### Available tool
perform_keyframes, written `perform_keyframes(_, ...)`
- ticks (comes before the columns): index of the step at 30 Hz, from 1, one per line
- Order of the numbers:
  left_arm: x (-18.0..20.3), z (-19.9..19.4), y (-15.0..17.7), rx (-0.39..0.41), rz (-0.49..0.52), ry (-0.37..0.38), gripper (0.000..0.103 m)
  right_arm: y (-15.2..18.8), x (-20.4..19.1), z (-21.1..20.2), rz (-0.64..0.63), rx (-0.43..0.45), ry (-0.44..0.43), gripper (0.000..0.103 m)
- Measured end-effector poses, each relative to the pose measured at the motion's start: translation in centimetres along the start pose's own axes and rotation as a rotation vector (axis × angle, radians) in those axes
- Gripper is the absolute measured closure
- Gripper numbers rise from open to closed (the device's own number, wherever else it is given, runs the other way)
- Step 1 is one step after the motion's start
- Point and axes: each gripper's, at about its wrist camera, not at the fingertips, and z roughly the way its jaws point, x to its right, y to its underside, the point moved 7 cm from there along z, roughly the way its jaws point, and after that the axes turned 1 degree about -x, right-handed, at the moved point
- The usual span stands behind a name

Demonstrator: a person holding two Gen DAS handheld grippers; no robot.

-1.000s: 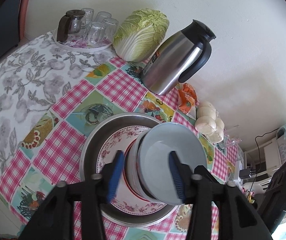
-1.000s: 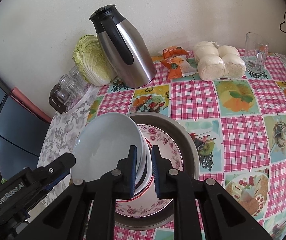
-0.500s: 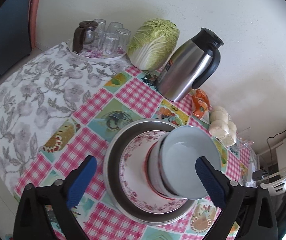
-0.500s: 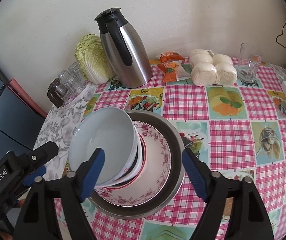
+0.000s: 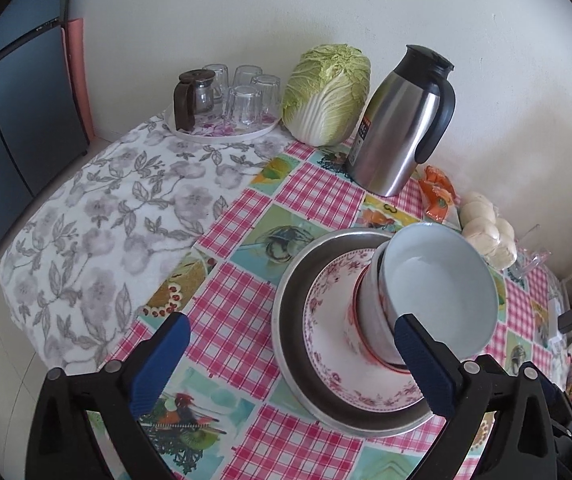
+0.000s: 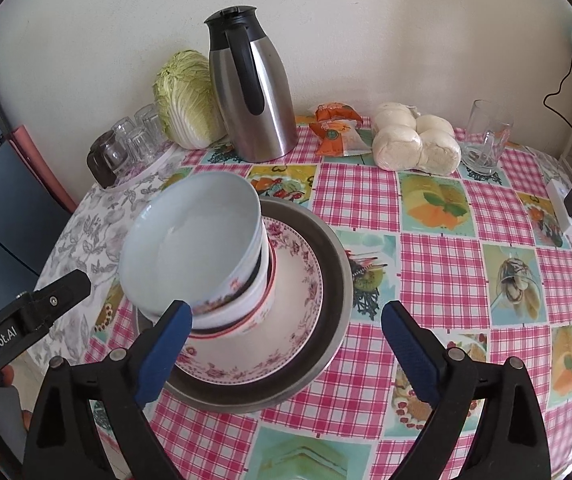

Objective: Organize plates and bowls

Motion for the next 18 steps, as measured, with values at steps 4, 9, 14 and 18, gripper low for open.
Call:
perform_keyframes(4, -0.3, 0.1, 0.8, -0.013, 0.014, -0.003, 0.0, 1.2, 0.6, 0.3, 0.013, -0.02, 0.005, 0.007)
perform_keyframes(9, -0.5, 0.3, 2.0, -0.037, 0.014, 0.018, 0.0, 2.9, 1.5, 0.7, 0.01, -0.046, 0.029, 0.007)
perform_keyframes(14, -0.7, 1.2, 3.4, -0.09, 0.009, 0.037, 0.0, 4.2, 2.3, 1.2, 0.02, -0.076, 0.039, 0.007)
perform_keyframes(18, -0.8, 1.7, 4.0, -0.097, 0.05, -0.02, 0.0, 4.4, 2.9, 1.0, 0.033, -0.077, 0.045, 0.007)
